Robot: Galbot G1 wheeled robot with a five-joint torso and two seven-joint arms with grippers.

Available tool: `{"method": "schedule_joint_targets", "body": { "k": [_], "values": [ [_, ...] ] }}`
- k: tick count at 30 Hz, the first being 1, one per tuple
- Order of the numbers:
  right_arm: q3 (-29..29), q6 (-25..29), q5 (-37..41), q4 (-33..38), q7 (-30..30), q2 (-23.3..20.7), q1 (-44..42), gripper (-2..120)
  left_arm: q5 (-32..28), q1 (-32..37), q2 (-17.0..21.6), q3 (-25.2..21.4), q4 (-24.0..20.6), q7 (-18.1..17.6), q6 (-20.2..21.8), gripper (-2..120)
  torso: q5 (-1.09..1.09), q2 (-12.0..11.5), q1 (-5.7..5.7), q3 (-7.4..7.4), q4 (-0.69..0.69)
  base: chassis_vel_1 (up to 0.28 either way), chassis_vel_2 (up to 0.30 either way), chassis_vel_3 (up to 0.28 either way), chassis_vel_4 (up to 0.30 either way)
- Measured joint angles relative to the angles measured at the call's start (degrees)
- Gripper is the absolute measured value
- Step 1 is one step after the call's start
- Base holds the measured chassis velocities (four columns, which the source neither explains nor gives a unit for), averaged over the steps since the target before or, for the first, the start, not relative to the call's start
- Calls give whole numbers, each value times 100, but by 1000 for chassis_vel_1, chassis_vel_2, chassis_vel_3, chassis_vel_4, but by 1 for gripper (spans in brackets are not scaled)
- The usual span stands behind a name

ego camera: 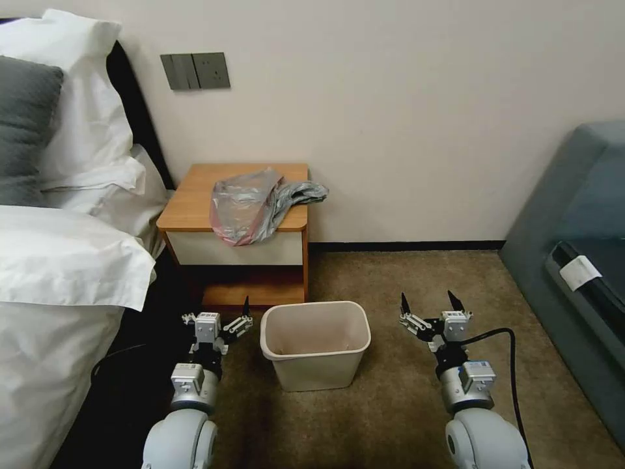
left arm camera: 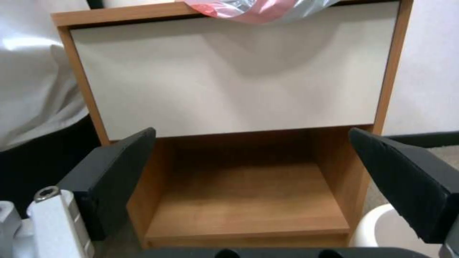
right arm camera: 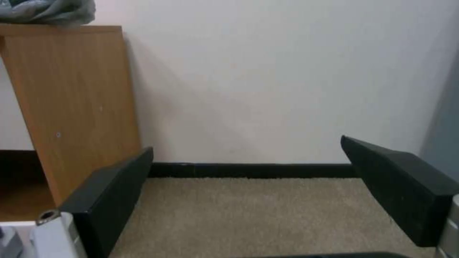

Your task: Pick up the garbage bag from the table and place it over the trash can.

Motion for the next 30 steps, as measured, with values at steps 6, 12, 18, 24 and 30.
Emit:
{"method": "schedule_joint_targets", "body": {
  "k": [6, 12, 18, 24, 30],
  "values": [
    [0, 0, 0, 0, 0, 0, 0, 100, 0, 0, 0, 0, 0, 0, 1, 100, 0, 0, 0, 0, 0, 0, 0, 0, 0],
    [0, 0, 0, 0, 0, 0, 0, 100, 0, 0, 0, 0, 0, 0, 0, 100, 0, 0, 0, 0, 0, 0, 0, 0, 0],
    [0, 0, 0, 0, 0, 0, 0, 100, 0, 0, 0, 0, 0, 0, 0, 100, 0, 0, 0, 0, 0, 0, 0, 0, 0],
    [0, 0, 0, 0, 0, 0, 0, 100, 0, 0, 0, 0, 0, 0, 0, 100, 0, 0, 0, 0, 0, 0, 0, 0, 0],
    [0, 0, 0, 0, 0, 0, 0, 100, 0, 0, 0, 0, 0, 0, 0, 100, 0, 0, 0, 0, 0, 0, 0, 0, 0]
  ]
}}
